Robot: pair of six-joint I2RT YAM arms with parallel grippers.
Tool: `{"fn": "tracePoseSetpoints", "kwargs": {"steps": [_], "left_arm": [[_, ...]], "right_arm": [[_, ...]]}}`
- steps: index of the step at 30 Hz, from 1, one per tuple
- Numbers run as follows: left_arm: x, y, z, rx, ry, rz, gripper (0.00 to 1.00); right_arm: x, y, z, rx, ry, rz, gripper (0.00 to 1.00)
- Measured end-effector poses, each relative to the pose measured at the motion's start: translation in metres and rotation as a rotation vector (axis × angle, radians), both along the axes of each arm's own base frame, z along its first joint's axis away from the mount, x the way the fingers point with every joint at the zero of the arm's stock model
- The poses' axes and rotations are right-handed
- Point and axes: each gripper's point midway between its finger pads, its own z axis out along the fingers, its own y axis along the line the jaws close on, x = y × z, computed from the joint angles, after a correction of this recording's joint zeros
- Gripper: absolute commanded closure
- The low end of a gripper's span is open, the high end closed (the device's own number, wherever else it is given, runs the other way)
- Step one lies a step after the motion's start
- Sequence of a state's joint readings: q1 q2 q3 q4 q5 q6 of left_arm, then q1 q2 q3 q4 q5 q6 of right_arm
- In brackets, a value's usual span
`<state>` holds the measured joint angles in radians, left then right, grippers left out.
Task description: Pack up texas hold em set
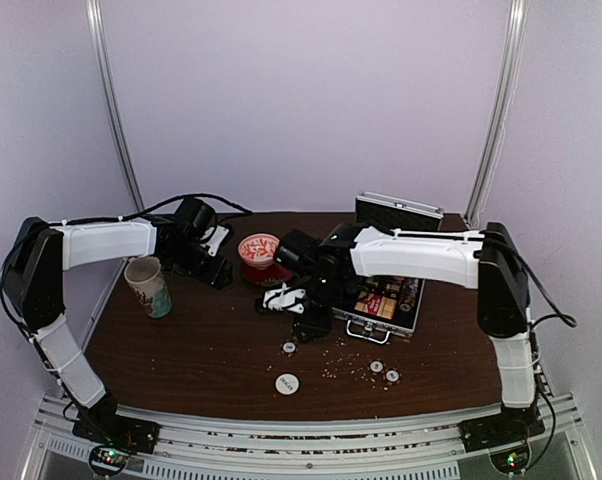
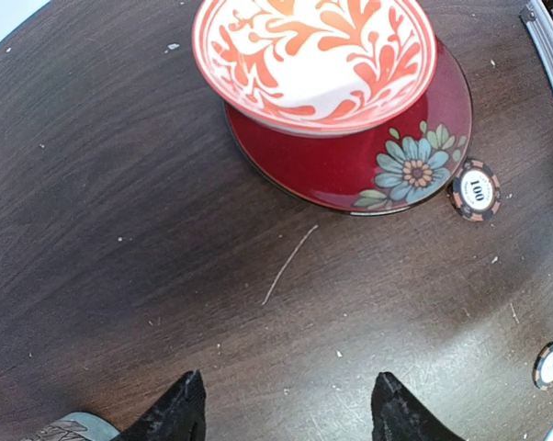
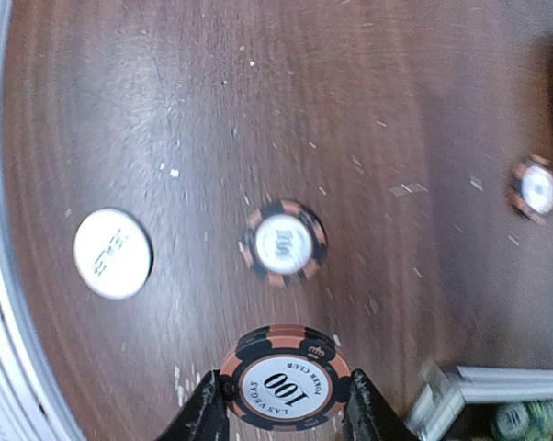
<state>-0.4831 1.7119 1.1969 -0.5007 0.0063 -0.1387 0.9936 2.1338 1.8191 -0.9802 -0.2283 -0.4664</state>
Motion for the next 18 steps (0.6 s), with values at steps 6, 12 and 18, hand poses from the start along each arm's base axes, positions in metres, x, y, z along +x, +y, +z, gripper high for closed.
{"fn": "tracePoseSetpoints", "kwargs": {"steps": [6,12,18], "left_arm": [[0.0,0.001,-0.001,0.004,0.001,0.001,0.38],[-0.001,0.001,-0.002,0.008,0.002,0.0,0.38],[-0.001,0.001,-0.002,0.008,0.003,0.0,0.38]], "right_arm": [[0.012,-0.051,0.042,0.036,-0.068,-0.081,0.76],[0.026,-0.098,0.02,-0.028,-0.043,-0.159,0.74],[0.018,-0.056,0.012,0.022,-0.022,-0.073,0.74]]}}
